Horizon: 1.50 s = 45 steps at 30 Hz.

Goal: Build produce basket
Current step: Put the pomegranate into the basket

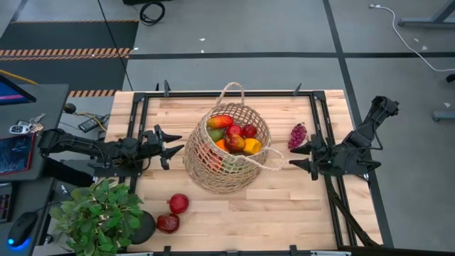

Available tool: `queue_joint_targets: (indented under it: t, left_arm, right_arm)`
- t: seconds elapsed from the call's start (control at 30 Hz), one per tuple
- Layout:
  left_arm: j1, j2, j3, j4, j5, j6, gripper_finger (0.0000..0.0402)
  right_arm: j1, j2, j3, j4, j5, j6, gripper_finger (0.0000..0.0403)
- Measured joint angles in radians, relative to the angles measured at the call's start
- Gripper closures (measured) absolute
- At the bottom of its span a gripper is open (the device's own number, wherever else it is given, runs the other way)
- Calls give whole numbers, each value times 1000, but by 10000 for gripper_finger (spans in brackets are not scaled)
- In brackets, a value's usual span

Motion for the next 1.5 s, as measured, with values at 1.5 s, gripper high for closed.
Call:
queue_joint_targets:
  t: [1.5]
  left_arm:
    - [0,0,0,0,0,0,206]
  right_arm:
    - [-434,-178,-278,609,-462,-414,237]
